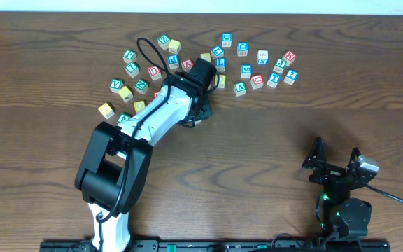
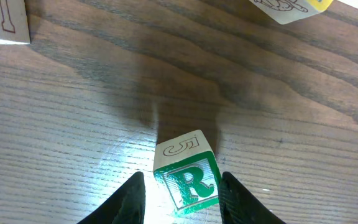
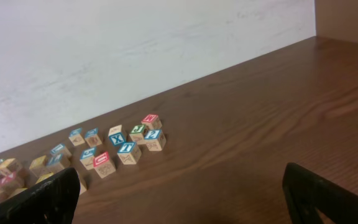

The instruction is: Spell out ROBOT

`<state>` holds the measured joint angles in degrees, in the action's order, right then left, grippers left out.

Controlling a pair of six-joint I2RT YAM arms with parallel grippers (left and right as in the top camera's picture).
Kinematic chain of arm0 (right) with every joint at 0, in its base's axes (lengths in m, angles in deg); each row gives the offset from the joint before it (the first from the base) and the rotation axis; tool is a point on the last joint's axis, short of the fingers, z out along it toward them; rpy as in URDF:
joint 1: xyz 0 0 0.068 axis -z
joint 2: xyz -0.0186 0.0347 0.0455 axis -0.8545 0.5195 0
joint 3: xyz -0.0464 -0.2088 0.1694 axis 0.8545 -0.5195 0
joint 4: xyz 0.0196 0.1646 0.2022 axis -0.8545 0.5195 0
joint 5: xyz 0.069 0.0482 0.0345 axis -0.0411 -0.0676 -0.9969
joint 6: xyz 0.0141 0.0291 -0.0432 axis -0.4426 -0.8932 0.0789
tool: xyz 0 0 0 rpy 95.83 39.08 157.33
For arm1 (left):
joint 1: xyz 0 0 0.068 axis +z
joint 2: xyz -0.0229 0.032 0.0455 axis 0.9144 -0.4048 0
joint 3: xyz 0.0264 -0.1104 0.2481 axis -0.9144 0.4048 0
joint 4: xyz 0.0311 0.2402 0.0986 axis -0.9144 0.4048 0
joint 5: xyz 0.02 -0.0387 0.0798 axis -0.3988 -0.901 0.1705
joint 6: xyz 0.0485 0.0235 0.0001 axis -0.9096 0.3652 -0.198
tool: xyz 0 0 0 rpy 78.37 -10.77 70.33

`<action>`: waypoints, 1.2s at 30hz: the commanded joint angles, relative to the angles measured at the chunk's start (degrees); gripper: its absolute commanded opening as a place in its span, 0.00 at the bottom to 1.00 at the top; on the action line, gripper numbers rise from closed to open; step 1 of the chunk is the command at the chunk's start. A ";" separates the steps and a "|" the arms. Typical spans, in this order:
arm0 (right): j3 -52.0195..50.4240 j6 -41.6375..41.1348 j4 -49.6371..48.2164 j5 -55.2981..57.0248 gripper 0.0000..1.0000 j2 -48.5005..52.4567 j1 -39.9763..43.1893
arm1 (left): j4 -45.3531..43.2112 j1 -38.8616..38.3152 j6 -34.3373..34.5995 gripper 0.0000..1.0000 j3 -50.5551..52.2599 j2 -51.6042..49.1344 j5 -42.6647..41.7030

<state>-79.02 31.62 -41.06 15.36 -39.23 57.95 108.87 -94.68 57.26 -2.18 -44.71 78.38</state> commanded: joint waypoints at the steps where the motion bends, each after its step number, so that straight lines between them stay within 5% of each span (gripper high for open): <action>1: -0.09 0.83 0.22 0.11 0.99 -0.20 0.55 | 0.31 0.17 2.62 0.38 0.48 -1.14 0.52; 28: -0.09 0.83 0.22 0.11 0.99 -0.20 0.55 | -2.27 -0.39 6.05 0.34 0.59 -3.28 0.76; 36: -0.09 0.83 0.22 0.11 0.99 -0.20 0.55 | -3.61 -0.39 2.05 0.34 0.59 -3.28 3.96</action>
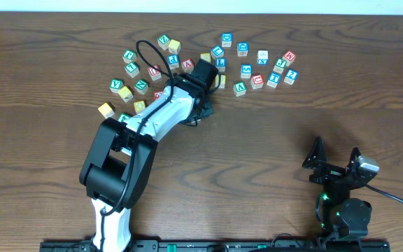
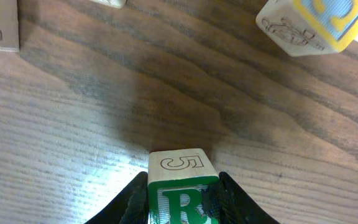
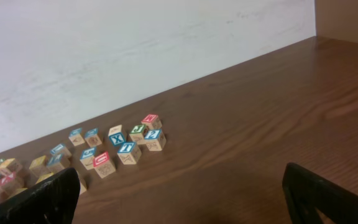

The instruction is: Spell out ROBOT

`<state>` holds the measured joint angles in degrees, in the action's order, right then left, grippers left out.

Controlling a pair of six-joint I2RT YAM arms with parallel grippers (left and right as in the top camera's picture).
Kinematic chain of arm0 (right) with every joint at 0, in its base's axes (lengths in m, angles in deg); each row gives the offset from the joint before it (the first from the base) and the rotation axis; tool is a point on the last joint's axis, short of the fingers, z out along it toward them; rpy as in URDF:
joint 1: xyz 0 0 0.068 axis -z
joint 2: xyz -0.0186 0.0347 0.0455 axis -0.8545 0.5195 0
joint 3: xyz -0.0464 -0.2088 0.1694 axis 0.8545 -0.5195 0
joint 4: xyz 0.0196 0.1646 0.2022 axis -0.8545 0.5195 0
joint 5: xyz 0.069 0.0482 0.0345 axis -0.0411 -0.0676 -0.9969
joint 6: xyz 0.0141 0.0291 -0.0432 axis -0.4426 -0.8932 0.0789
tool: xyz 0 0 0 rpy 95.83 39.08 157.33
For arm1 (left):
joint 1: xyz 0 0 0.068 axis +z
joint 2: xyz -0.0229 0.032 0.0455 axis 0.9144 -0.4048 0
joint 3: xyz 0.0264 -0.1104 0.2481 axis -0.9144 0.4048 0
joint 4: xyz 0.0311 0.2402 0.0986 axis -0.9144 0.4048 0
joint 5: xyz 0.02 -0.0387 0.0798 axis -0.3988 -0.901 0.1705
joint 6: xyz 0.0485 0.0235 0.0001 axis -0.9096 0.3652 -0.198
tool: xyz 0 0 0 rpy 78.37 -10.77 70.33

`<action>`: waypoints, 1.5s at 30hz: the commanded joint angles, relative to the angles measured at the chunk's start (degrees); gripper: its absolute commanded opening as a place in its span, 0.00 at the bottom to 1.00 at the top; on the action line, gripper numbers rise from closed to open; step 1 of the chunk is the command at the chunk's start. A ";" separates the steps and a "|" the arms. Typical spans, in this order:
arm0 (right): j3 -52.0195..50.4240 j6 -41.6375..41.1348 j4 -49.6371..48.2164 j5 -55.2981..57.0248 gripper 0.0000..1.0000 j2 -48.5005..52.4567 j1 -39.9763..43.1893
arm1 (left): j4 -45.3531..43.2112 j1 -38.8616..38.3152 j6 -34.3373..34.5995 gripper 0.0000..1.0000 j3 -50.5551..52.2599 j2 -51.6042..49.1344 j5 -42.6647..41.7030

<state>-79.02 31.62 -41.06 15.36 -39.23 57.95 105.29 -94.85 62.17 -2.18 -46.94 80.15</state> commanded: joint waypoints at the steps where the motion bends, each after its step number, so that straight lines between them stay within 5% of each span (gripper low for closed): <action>1: -0.09 0.83 0.22 0.11 0.99 -0.20 0.55 | -0.02 -0.22 -3.23 0.34 0.59 -1.05 2.19; 14: -0.09 0.85 0.24 0.11 0.99 -0.20 0.57 | -0.94 -0.22 -9.75 0.33 0.59 -1.05 1.73; 31: -0.09 0.83 0.22 0.11 0.99 -0.20 0.55 | -0.33 -0.17 -10.27 0.35 0.52 1.66 0.42; 40: -0.09 0.83 0.22 0.11 0.99 -0.20 0.55 | -0.42 -0.07 -16.96 0.35 0.52 6.01 0.44; 41: -0.09 0.83 0.22 0.11 0.99 -0.20 0.57 | -0.39 0.04 -17.20 0.47 0.52 6.51 0.44; 45: -0.09 0.83 0.22 0.11 0.99 -0.20 0.55 | -0.39 0.81 -18.75 0.57 0.52 8.74 0.44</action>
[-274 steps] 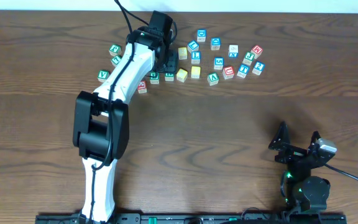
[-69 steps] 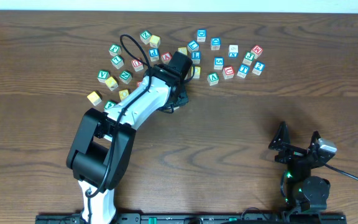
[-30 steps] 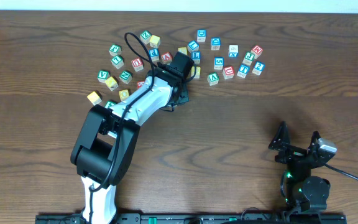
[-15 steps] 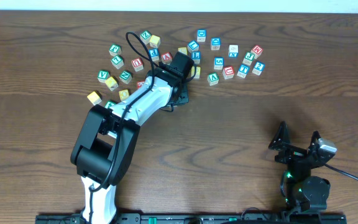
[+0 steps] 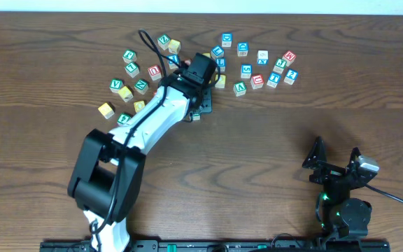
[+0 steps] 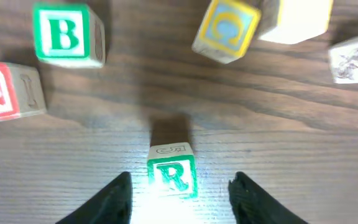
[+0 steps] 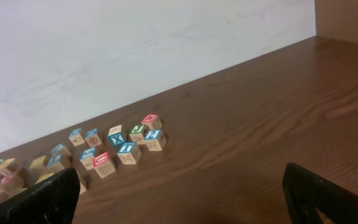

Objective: Spell out ROBOT
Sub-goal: 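Open the left gripper, release R block, and lift away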

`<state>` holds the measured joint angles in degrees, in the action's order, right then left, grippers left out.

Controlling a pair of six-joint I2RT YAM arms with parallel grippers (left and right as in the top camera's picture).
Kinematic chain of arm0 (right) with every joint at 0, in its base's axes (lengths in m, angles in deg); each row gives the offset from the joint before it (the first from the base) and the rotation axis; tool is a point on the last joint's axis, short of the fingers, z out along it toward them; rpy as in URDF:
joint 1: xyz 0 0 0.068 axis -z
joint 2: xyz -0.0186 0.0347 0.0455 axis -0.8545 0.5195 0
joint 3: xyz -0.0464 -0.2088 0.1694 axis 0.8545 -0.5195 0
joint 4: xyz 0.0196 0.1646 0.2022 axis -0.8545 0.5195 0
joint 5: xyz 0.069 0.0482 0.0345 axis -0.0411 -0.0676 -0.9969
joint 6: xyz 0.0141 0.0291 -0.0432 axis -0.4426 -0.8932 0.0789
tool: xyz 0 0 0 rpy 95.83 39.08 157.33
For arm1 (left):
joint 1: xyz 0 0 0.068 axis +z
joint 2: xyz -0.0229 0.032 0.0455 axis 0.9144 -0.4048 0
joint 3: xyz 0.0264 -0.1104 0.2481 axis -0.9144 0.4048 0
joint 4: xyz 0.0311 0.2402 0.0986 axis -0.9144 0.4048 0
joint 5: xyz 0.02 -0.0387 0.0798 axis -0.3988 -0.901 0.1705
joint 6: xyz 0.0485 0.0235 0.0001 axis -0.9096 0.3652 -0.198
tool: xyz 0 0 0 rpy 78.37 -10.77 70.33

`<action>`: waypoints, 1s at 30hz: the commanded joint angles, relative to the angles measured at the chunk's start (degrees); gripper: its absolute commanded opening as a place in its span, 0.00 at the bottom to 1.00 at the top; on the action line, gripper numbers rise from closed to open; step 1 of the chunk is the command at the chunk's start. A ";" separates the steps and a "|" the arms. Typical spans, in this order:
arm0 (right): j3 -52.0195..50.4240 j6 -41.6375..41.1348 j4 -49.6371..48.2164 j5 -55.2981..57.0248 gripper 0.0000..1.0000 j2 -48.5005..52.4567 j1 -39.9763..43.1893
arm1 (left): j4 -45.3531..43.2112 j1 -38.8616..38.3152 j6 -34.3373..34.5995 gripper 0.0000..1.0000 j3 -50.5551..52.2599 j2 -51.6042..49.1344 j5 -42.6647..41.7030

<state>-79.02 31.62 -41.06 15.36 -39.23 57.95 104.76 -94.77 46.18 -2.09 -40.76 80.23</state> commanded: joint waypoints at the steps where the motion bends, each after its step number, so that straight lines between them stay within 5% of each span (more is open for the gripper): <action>1: -0.09 0.83 0.22 0.11 0.99 -0.20 0.55 | 0.15 1.14 -3.13 0.59 0.44 3.32 0.35; 12: -0.09 0.83 0.22 0.11 0.99 -0.15 0.55 | 4.59 12.15 -6.36 0.60 0.44 13.81 0.35; 30: -0.09 0.83 0.22 0.11 0.99 -0.15 0.57 | 4.66 15.85 -10.14 0.63 0.44 6.99 0.37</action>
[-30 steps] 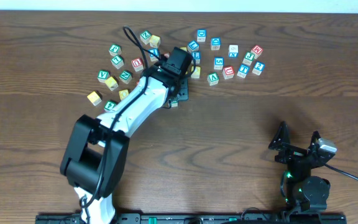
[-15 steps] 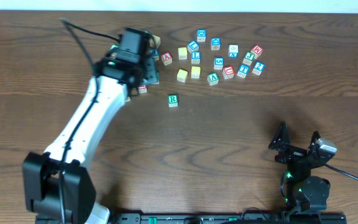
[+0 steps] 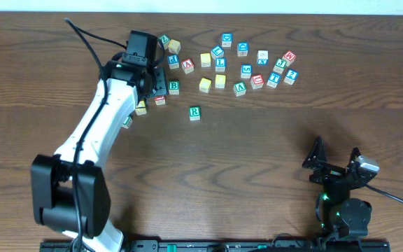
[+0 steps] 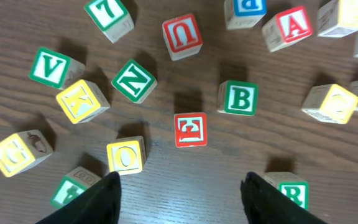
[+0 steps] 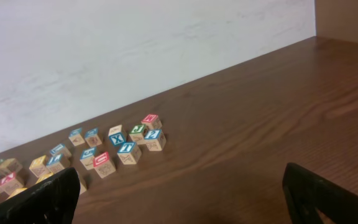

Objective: Spell out ROBOT
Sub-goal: 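Open the left gripper, release R block, and lift away, then lower the left gripper onto the yellow O block and grasp it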

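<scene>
The green R block [image 3: 195, 113] stands alone on the brown table [image 3: 257, 154], in front of the scattered letter blocks. In the left wrist view the R block [image 4: 294, 193] shows at the lower right, beside one finger. A yellow O block [image 4: 125, 154] lies lower left, a green B block [image 4: 239, 98] further back, and a red block [image 4: 190, 129] between them. My left gripper [image 3: 152, 80] hangs open and empty above the left group of blocks [image 4: 182, 202]. My right gripper [image 3: 334, 164] rests open at the front right, holding nothing [image 5: 182, 199].
More blocks lie around: green V [image 4: 48, 67], green N [image 4: 133, 79], yellow K [image 4: 81, 101], red U [image 4: 182, 34], red A [image 4: 286, 25]. A second group of blue, red and green blocks [image 3: 268, 70] sits at the back right. A white wall [image 5: 135, 56] rises behind the table.
My left gripper, open low over the R block then, now stands higher and further left and back, over the left group of blocks. The R block stays where it was. The right arm is unchanged.
First the R block sat tilted between my left fingers near the table. Then the fingers were tight on it and it was upright. Then they stood open with the block free on the table. Now the gripper is away over the left blocks.
</scene>
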`<state>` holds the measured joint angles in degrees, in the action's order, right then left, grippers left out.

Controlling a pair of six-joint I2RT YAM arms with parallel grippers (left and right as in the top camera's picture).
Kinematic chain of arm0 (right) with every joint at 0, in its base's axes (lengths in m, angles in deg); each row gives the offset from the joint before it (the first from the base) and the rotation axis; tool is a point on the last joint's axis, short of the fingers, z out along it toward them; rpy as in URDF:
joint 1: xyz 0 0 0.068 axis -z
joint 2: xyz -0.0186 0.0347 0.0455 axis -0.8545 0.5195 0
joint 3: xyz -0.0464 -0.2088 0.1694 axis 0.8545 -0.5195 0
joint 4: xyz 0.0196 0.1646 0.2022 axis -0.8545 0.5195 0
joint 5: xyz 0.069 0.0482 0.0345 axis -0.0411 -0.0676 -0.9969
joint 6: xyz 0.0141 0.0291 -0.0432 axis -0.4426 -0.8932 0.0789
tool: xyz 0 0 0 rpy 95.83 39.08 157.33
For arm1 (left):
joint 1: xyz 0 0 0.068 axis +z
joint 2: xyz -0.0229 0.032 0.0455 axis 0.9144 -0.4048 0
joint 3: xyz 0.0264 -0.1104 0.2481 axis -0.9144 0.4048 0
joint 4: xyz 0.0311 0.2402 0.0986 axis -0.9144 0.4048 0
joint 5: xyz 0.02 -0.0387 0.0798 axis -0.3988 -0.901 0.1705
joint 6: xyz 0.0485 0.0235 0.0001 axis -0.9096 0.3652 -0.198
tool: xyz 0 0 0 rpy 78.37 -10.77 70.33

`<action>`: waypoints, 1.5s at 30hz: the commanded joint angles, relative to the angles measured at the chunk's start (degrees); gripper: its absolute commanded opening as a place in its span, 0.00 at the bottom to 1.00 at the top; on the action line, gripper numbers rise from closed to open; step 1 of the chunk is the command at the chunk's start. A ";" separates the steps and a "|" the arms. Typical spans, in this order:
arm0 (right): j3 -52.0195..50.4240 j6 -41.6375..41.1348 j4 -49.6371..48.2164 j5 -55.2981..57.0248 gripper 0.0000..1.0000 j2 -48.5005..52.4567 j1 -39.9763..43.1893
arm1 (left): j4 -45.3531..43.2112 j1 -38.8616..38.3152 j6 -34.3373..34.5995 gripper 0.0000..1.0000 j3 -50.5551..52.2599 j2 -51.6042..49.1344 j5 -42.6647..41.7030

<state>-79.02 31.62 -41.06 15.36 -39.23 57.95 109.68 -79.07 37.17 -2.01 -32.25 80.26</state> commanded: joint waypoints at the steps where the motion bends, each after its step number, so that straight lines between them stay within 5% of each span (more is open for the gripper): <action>1: -0.09 0.83 0.22 0.11 0.99 -0.15 0.55 | -0.35 0.15 -1.14 0.63 0.35 -1.75 0.35; 45: -0.09 0.83 0.22 0.11 0.99 -0.15 0.55 | 0.57 5.70 -0.85 0.63 0.42 -12.00 0.33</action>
<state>-79.02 31.62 -41.06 15.36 -39.23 57.95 110.43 -73.61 37.02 -1.98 -42.15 80.26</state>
